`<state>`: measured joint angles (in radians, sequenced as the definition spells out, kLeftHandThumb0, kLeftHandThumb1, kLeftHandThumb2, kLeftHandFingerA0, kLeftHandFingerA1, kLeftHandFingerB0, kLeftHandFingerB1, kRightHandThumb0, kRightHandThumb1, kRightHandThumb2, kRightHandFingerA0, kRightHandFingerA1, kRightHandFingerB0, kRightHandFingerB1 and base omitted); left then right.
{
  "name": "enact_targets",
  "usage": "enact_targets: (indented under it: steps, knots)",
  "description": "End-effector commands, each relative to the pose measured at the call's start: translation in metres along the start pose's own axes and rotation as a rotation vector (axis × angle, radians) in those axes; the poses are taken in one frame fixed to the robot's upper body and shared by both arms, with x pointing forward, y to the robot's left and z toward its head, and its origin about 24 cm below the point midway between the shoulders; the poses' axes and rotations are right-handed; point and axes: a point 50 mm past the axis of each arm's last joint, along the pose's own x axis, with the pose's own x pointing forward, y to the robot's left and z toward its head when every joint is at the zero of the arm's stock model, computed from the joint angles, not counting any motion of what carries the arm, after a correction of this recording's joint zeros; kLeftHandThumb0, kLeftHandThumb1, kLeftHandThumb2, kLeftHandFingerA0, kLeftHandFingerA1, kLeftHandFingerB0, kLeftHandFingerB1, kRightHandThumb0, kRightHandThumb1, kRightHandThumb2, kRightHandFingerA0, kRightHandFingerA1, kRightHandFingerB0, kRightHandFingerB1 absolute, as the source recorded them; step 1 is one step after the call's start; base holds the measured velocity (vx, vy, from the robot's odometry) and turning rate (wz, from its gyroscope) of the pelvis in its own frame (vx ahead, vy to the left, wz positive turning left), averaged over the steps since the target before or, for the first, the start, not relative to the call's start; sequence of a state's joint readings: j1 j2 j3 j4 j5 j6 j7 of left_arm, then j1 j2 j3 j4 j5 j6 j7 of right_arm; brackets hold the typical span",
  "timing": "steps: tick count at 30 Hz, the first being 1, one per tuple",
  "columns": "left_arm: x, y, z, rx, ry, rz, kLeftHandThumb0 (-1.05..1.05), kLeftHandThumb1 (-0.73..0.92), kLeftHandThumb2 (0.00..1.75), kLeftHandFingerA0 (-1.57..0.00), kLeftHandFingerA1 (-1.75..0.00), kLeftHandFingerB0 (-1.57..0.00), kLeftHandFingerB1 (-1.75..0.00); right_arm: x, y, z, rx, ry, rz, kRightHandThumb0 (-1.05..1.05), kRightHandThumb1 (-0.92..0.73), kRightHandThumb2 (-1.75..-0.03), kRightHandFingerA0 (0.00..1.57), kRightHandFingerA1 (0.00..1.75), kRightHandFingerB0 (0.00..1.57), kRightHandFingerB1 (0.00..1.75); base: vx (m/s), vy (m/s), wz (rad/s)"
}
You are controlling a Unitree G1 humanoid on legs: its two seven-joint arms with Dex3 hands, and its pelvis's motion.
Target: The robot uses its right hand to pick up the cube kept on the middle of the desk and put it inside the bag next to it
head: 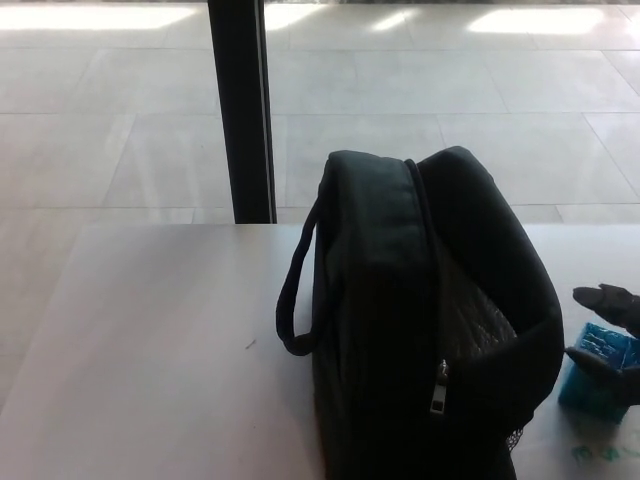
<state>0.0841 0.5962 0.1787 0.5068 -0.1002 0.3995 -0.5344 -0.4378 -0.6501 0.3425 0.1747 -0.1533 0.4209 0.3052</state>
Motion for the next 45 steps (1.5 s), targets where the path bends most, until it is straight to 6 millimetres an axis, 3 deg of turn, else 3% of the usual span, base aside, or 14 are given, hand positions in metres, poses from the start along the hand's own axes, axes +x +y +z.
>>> enact_targets:
  steps: [1,7,10,25,26,27,28,29,32,36,38,39,44,45]
  knots:
    - [-0.002,0.006,0.001,-0.007,0.022,0.016,-0.54,0.51,0.91,-0.36,-0.64,-0.27,-0.54,-0.001,0.002,-0.004,-0.143,0.024,-0.023,-1.05,-0.86,-0.65,0.0,0.0,0.0,0.0,0.0,0.0,0.0]
    - [-0.003,0.007,0.001,0.007,0.019,0.016,-0.56,0.53,0.91,-0.36,-0.63,-0.3,-0.55,0.002,0.012,-0.017,-0.222,0.103,0.067,-1.05,-0.8,-0.63,0.0,0.0,0.0,0.0,0.0,0.0,0.0]
    - [-0.004,0.008,0.001,0.009,0.016,0.016,-0.57,0.52,0.91,-0.35,-0.63,-0.27,-0.54,0.002,0.014,-0.022,-0.239,0.14,0.086,-1.05,-0.62,-1.01,0.0,0.17,0.0,0.02,0.0,0.0,0.0]
    - [-0.001,0.006,0.005,0.022,0.019,0.015,-0.55,0.54,0.92,-0.36,-0.63,-0.3,-0.55,0.013,0.017,-0.041,-0.324,0.267,0.037,-0.83,-0.44,-0.68,0.0,0.0,0.07,0.19,0.0,0.0,0.0]
    - [-0.001,0.006,0.005,0.02,0.019,0.016,-0.56,0.53,0.91,-0.35,-0.62,-0.31,-0.56,0.013,0.018,-0.04,-0.325,0.266,0.035,-0.56,-0.55,-0.57,0.0,0.11,0.07,0.3,0.0,0.0,0.0]
    - [-0.001,0.006,0.007,0.013,0.018,0.012,-0.58,0.53,0.9,-0.33,-0.61,-0.29,-0.55,0.014,0.022,-0.038,-0.368,0.236,0.023,-0.45,-0.55,-0.58,0.2,0.76,0.1,0.27,0.0,0.0,0.0]
    - [-0.001,0.007,0.007,0.013,0.018,0.012,-0.58,0.53,0.9,-0.33,-0.61,-0.29,-0.55,0.014,0.022,-0.037,-0.373,0.232,0.022,-0.45,-0.55,-0.58,0.2,0.76,0.1,0.27,0.0,0.0,0.0]
    - [-0.002,0.006,0.007,0.027,0.014,0.003,-0.58,0.53,0.91,-0.33,-0.62,-0.28,-0.54,0.014,0.024,-0.037,-0.37,0.212,0.04,-0.35,-0.55,-0.6,0.63,0.93,0.09,0.24,0.0,0.0,0.0]
    - [-0.003,0.007,0.009,0.036,0.007,-0.001,-0.59,0.53,0.9,-0.31,-0.6,-0.28,-0.54,0.015,0.03,-0.034,-0.408,0.178,0.044,-0.27,-0.59,-0.58,0.86,0.97,0.14,0.38,0.0,0.0,0.0]
    - [-0.002,0.008,0.009,0.039,0.008,0.01,-0.58,0.52,0.9,-0.33,-0.61,-0.28,-0.54,0.015,0.039,-0.032,-0.506,0.098,0.016,-0.16,-0.68,-0.63,0.66,1.47,0.33,0.45,0.0,0.0,0.0]
    - [-0.002,0.007,0.007,0.034,0.009,0.005,-0.58,0.5,0.89,-0.32,-0.6,-0.25,-0.53,0.015,0.043,-0.03,-0.547,0.071,0.027,-0.23,-0.75,-0.65,0.68,1.29,0.65,0.54,0.0,0.0,0.0]
    - [-0.002,0.006,0.008,0.029,0.009,0.002,-0.59,0.51,0.89,-0.31,-0.6,-0.27,-0.54,0.015,0.047,-0.029,-0.558,0.051,0.024,-0.24,-0.64,-0.66,0.73,1.5,0.91,0.67,0.0,0.0,0.0]
    - [-0.002,0.006,0.008,0.034,0.01,-0.007,-0.58,0.51,0.9,-0.33,-0.62,-0.25,-0.53,0.015,0.053,-0.027,-0.586,0.009,-0.012,-0.24,-0.58,-0.66,0.81,1.5,0.92,0.66,0.0,0.0,0.0]
    - [-0.002,0.006,0.008,0.036,0.009,-0.014,-0.59,0.52,0.9,-0.32,-0.61,-0.25,-0.53,0.014,0.056,-0.027,-0.578,-0.036,-0.064,-0.21,-0.65,-0.73,0.82,1.56,0.85,0.82,0.0,0.0,0.0]
